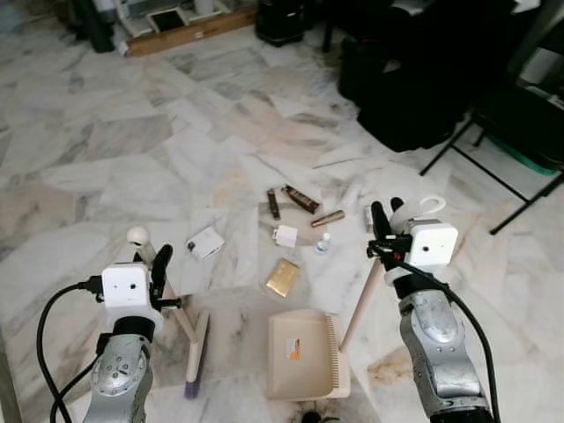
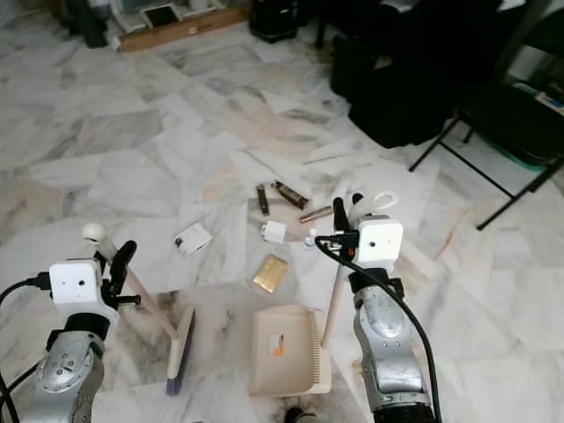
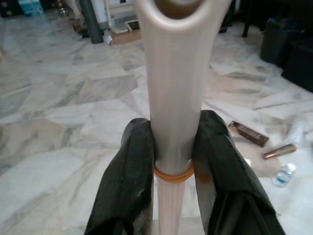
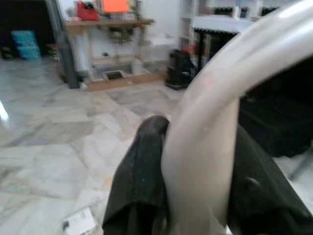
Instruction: Sweep floor
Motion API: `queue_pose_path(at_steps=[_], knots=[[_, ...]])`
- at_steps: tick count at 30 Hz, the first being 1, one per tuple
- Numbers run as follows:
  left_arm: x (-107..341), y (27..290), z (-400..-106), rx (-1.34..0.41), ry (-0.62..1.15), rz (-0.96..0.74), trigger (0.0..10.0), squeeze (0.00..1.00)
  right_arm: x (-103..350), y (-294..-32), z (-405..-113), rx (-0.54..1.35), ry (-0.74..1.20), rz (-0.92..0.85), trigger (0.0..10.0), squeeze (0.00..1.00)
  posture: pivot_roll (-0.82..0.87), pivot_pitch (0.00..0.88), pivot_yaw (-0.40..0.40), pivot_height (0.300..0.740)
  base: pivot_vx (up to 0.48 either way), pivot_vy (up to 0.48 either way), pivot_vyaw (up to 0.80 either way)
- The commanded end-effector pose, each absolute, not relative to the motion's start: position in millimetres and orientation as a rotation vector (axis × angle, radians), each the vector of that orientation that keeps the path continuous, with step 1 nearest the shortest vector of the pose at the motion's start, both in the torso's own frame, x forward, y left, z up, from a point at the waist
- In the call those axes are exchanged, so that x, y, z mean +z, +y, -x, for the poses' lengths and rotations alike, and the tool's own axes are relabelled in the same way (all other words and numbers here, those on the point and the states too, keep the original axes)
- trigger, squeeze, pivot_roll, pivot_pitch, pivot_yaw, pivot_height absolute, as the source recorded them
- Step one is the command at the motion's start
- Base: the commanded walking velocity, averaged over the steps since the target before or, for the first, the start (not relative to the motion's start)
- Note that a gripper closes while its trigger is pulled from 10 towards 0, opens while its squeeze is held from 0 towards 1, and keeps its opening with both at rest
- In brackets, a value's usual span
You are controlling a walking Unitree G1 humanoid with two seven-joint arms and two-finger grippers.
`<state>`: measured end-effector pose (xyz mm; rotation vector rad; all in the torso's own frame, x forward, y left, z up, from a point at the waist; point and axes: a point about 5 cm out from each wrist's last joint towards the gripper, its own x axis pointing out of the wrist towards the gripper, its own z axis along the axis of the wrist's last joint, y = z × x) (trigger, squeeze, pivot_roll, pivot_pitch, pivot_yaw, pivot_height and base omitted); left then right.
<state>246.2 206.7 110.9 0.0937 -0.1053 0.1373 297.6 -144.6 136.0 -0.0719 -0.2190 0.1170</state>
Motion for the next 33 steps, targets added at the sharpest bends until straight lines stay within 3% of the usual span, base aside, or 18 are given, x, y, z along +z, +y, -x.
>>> queue_pose_path(at_steps=[1, 33], knots=[[117.3, 204.0, -247.0, 0.125, -0.130, -0.096, 10.0, 0.00, 141.8, -150.2, -296.6, 0.097, -0.248, 0.071, 10.0, 0.00, -0.04, 0.202, -0.008, 0.740, 0.292, 0.000, 0.00], [119.1, 202.9, -250.6, 0.120, -0.135, -0.095, 10.0, 0.00, 140.5, -150.3, -298.4, 0.095, -0.242, 0.072, 10.0, 0.00, -0.04, 0.212, -0.006, 0.740, 0.305, 0.000, 0.00]])
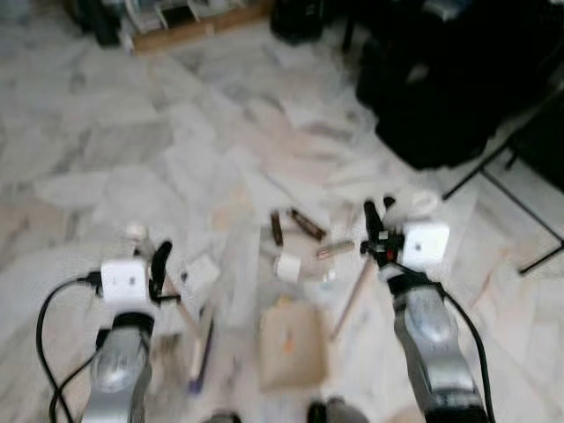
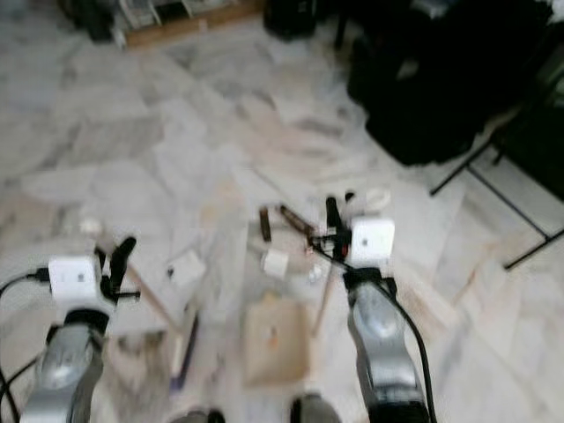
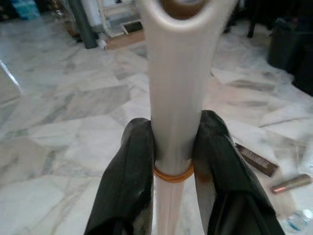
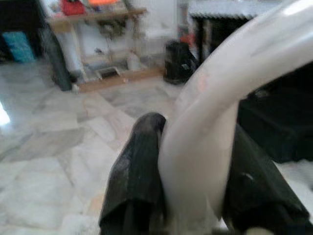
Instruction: Sweep floor
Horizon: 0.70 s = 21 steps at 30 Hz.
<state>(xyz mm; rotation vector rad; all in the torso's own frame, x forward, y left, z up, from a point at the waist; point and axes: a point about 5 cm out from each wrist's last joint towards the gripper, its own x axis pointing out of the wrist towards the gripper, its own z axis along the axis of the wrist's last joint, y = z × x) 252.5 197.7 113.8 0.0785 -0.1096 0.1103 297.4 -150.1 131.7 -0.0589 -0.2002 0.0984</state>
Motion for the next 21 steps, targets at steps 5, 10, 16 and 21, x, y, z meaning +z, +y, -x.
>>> queue_pose_path(at_steps=[5, 10, 16, 21], knots=[[118.9, 203.4, -250.0, 0.121, -0.134, -0.096, 10.0, 0.00, 141.0, -150.1, -298.4, 0.093, -0.244, 0.073, 10.0, 0.00, -0.04, 0.211, -0.006, 0.740, 0.305, 0.000, 0.00], [119.6, 203.9, -250.8, 0.122, -0.136, -0.099, 10.0, 0.00, 140.9, -150.5, -298.7, 0.092, -0.244, 0.073, 10.0, 0.00, -0.04, 0.212, -0.005, 0.740, 0.305, 0.000, 0.00], [119.5, 202.2, -252.3, 0.116, -0.136, -0.097, 10.0, 0.00, 138.8, -152.2, -297.8, 0.087, -0.238, 0.077, 10.0, 0.00, -0.05, 0.213, -0.004, 0.740, 0.247, 0.000, 0.00], [119.1, 202.1, -252.5, 0.112, -0.133, -0.096, 10.0, 0.00, 137.4, -152.3, -296.5, 0.088, -0.233, 0.079, 10.0, 0.00, -0.05, 0.214, -0.003, 0.740, 0.000, 0.000, 0.00]])
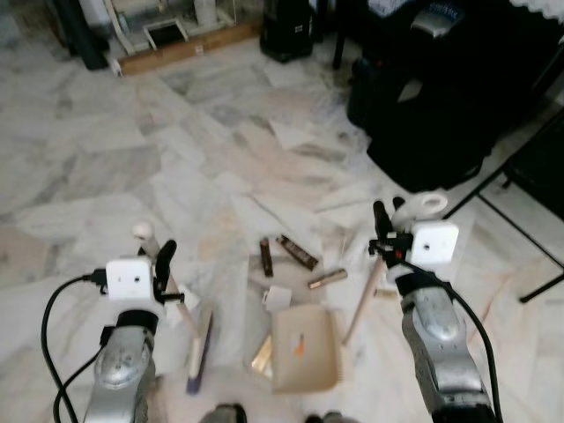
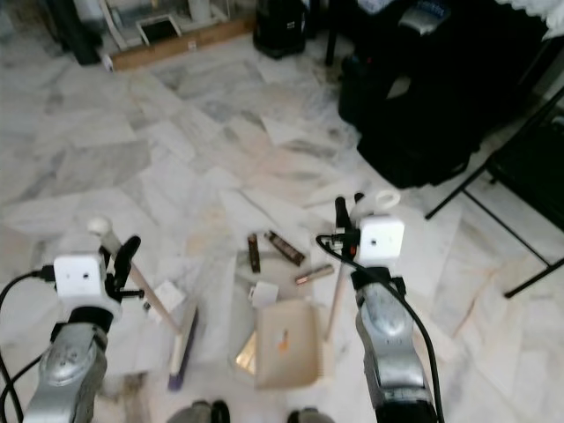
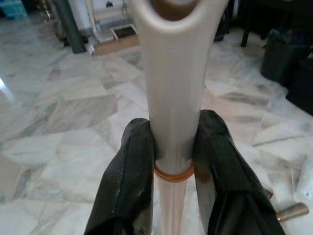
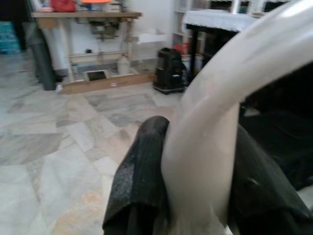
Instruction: Sweep floor
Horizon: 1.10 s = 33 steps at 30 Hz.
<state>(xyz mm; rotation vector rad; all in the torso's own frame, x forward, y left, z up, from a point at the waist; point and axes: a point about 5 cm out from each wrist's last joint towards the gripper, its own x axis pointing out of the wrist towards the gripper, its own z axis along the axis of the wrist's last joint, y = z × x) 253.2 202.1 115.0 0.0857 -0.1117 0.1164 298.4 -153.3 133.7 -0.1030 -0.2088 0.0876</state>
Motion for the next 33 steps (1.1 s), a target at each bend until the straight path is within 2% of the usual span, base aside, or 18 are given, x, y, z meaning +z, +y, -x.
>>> queue_pose_path(at_steps=[1, 27, 33], knots=[[119, 202, -252, 0.111, -0.131, -0.096, 10.0, 0.00, 137, -153, -296, 0.088, -0.231, 0.079, 10.0, 0.00, -0.05, 0.214, -0.003, 0.740, 0.000, 0.000, 0.00], [115, 199, -255, 0.078, -0.107, -0.087, 10.0, 0.00, 122, -157, -288, 0.089, -0.180, 0.111, 10.0, 0.00, -0.06, 0.219, 0.003, 0.740, 0.000, 0.000, 0.00], [114, 198, -258, 0.072, -0.107, -0.086, 10.0, 0.00, 120, -162, -278, 0.089, -0.168, 0.122, 10.0, 0.00, -0.07, 0.219, 0.004, 0.740, 0.000, 0.000, 0.00]])
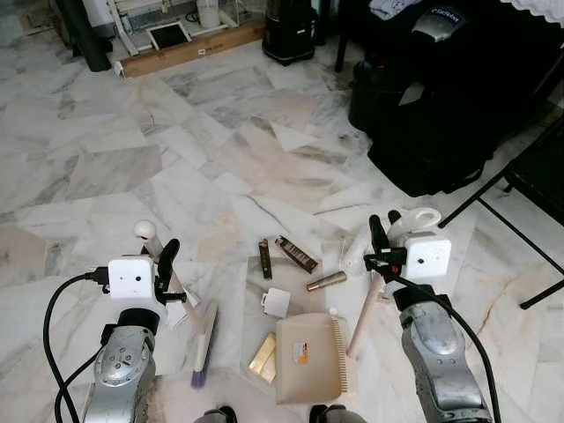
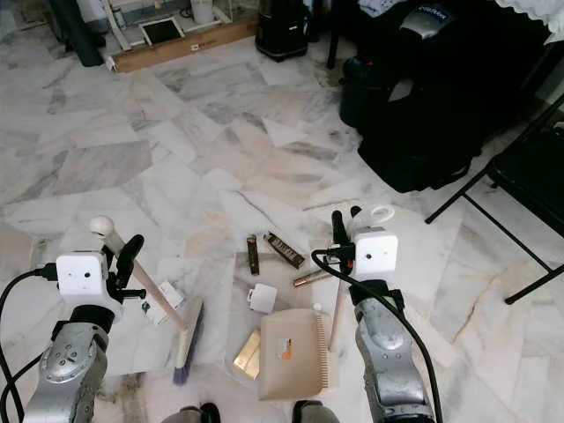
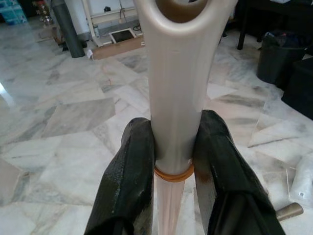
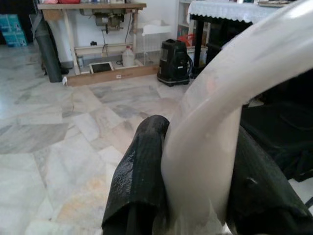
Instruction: Sweep floor
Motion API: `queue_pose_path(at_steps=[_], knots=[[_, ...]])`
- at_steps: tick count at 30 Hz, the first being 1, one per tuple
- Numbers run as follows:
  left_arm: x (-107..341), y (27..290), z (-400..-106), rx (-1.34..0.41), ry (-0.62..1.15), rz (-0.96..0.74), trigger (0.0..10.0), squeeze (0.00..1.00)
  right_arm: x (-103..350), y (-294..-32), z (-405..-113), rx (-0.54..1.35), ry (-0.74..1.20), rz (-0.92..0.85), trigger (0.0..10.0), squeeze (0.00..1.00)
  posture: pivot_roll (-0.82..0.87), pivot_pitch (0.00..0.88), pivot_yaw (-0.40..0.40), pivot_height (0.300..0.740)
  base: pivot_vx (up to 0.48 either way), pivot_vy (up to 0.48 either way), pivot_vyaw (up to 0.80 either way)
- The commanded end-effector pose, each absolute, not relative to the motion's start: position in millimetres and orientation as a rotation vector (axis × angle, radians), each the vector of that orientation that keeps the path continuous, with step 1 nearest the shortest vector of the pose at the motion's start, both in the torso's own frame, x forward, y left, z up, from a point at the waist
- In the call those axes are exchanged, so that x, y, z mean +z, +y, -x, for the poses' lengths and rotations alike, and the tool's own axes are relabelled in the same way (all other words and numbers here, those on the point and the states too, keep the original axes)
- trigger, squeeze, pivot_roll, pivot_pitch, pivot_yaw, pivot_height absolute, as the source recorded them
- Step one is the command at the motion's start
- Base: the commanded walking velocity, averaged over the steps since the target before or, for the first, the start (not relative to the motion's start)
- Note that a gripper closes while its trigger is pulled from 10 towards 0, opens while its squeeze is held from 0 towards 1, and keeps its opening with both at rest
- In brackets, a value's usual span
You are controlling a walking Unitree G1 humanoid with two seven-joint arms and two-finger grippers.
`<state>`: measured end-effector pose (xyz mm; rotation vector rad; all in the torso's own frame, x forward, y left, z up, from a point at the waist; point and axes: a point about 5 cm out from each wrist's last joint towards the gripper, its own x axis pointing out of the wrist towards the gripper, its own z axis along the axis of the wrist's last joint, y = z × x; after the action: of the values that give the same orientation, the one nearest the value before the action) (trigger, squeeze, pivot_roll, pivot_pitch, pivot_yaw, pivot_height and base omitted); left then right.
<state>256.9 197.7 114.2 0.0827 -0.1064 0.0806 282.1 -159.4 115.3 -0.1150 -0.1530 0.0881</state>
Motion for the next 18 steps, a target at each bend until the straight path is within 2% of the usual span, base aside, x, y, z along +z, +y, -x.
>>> queue_pose_path(at_steps=[1, 10, 18], knots=[[114, 197, -258, 0.072, -0.108, -0.085, 10.0, 0.00, 119, -163, -276, 0.085, -0.162, 0.125, 10.0, 0.00, -0.07, 0.219, 0.004, 0.740, 0.000, 0.000, 0.00], [115, 199, -260, 0.079, -0.113, -0.086, 10.0, 0.00, 111, -174, -259, 0.022, -0.114, 0.150, 10.0, 0.00, -0.08, 0.220, 0.005, 0.740, 0.000, 0.000, 0.00], [119, 203, -263, 0.084, -0.130, -0.108, 10.0, 0.00, 120, -184, -256, -0.041, -0.136, 0.158, 10.0, 0.00, -0.09, 0.219, 0.010, 0.740, 0.000, 0.000, 0.00]])
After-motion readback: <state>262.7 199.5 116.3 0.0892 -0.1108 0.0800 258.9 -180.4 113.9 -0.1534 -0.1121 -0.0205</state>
